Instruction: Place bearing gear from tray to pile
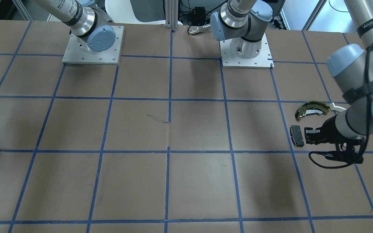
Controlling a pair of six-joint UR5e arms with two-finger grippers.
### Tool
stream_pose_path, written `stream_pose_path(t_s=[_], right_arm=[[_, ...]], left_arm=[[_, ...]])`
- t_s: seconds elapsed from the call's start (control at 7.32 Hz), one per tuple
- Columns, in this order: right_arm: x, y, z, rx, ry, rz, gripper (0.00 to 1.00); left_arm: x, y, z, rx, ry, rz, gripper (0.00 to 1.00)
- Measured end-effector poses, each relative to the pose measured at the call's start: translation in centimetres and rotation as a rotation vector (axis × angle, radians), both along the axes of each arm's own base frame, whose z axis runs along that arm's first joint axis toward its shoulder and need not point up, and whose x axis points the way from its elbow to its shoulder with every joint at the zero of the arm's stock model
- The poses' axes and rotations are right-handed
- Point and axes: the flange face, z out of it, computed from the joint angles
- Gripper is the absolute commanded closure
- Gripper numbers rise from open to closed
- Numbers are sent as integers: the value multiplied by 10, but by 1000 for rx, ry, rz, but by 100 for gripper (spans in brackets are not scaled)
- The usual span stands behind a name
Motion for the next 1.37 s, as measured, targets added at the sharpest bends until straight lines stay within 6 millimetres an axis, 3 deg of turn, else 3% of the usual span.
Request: stream_pose_path(t_s=[0.14,0.41,0.55,0.82,1.09,1.37], right_arm=[[51,-26,7,-14,-17,-93,100],[183,-68,15,-37,-53,-281,100],[260,-85,28,-61,-58,-369,100],[427,-100,48,-95,-66,-542,100],[589,-77,43,-88,-90,-664,100],[729,-28,14,-57,-93,-722,100]], left_arm=[[37,10,-13,3,15,-10,100],[82,37,-50,-24,22,-45,100],[101,54,-74,-52,11,-51,100],[110,80,-106,-70,5,-53,100],[107,89,-116,-57,21,-52,100],[98,98,-122,-42,33,-49,95]])
